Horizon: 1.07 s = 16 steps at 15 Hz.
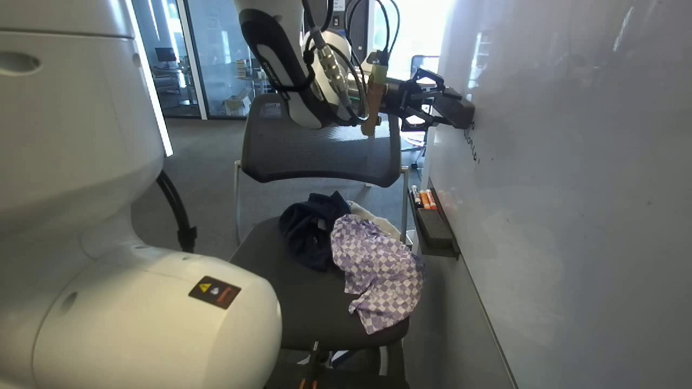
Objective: Use the duster to erase the markings on the board
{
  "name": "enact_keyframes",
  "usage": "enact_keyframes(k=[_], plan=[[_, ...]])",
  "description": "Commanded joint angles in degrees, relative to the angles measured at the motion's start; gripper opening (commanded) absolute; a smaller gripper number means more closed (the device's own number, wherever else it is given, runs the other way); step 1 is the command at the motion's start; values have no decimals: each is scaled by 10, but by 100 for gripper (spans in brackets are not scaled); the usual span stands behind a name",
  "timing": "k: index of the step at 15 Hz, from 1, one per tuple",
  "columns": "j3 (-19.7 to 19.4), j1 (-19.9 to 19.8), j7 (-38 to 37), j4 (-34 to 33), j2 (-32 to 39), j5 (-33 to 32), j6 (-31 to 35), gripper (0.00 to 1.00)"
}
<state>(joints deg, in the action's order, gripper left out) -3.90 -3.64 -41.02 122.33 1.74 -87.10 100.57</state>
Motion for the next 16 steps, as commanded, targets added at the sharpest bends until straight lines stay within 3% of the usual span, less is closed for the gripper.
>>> enact_keyframes(k=[1, 12, 16], plan=[[-7, -9, -12, -12, 7, -14, 3, 29], [-28, -29, -83, 53, 4, -30, 9, 29], [-37, -37, -146, 86, 9, -99, 16, 29]])
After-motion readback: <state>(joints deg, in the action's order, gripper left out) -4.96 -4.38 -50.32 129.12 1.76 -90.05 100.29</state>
